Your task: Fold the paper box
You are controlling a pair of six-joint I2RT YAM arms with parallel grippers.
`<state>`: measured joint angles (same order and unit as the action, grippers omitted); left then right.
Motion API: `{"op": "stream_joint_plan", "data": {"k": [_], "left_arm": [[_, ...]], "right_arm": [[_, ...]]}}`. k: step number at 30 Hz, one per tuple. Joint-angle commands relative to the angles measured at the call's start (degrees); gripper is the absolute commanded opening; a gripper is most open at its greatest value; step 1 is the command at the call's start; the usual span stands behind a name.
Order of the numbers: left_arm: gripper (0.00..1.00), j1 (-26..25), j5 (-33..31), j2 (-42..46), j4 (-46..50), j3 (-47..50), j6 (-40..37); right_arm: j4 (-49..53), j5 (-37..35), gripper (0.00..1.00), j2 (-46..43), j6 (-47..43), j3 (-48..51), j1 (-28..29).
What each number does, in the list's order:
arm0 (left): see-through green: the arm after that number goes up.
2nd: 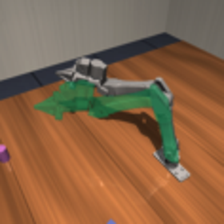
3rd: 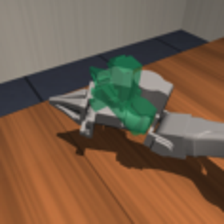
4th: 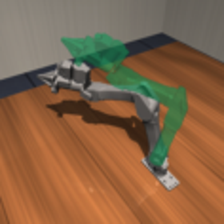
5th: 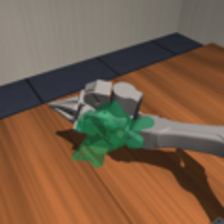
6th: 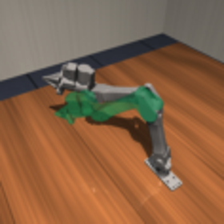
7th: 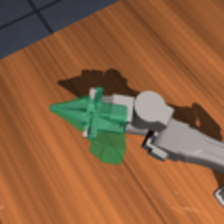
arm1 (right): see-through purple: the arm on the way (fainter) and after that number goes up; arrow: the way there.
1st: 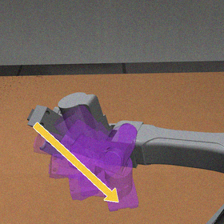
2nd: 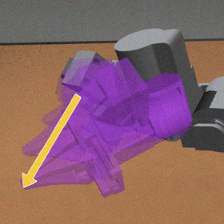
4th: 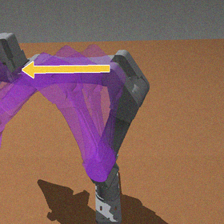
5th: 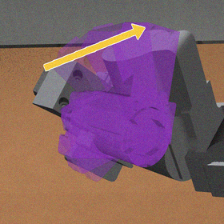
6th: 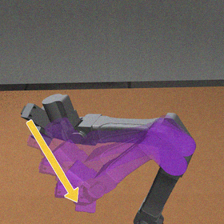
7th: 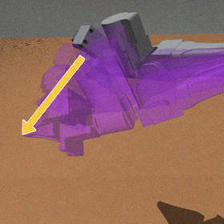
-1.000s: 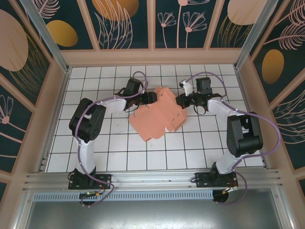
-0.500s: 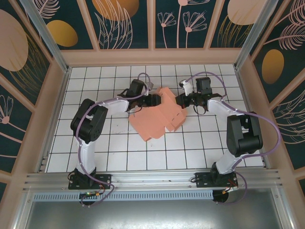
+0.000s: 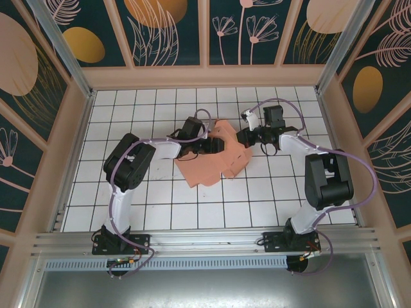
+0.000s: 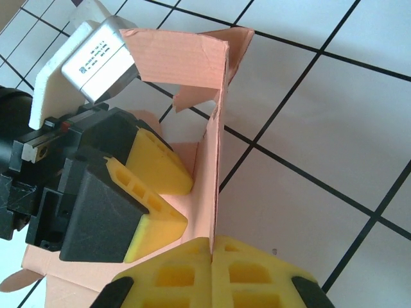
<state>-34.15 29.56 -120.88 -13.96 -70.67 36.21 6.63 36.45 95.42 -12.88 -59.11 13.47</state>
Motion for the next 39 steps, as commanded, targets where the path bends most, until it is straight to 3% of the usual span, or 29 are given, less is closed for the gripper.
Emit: {"op": "stream_joint_plan", "data": {"k": [1,9,15,16,19,23,27,31,35,37,39], "left_arm": [[0.60,0.5,-2.6,-1.1,-1.1,2.4,2.6],[0.79,0.4,-17.3,13.6,-6.1,6.7,1.1],[0.83,0.5,-19.1,16.6,-7.0,6.3,5.8],[0.83,0.4,-19.6,16.6,-7.4,6.7,6.7],[0.81,0.5,-21.3,16.6,-8.0,8.2,8.6],[0.80,0.5,-19.4,16.9,-8.2,9.0,8.4],[0.80,0.5,-12.3,19.8,-13.4,13.5,7.6],[0.80,0.3,-5.5,21.2,-15.1,19.1,4.8],[0.78,-0.6,-3.5,21.6,-16.1,24.3,3.2],[0.73,-2.0,-4.3,21.2,-14.3,25.2,1.8],[0.56,-3.0,-5.6,19.6,-11.4,24.8,1.7]], "right_arm": [[-1.5,0.9,0.00,-0.4,0.2,-0.2,0.1],[-2.3,-6.7,0.00,-0.7,0.3,1.3,1.8],[-7.3,-7.9,0.00,-2.0,2.5,4.5,2.2],[-7.3,-7.6,0.03,-1.5,2.6,4.6,2.1],[-6.7,-3.8,0.37,1.1,4.1,4.3,1.3],[-8.2,7.4,0.53,4.9,9.9,4.6,-2.7],[-14.5,5.6,0.61,4.8,13.7,8.1,-4.9],[-17.4,10.1,0.63,5.7,16.0,9.3,-6.1],[-18.0,9.7,0.64,7.8,17.8,9.3,-6.1],[-18.3,8.4,0.64,8.4,19.0,9.5,-6.4],[-17.1,7.7,0.64,9.2,19.8,8.9,-6.6]]}}
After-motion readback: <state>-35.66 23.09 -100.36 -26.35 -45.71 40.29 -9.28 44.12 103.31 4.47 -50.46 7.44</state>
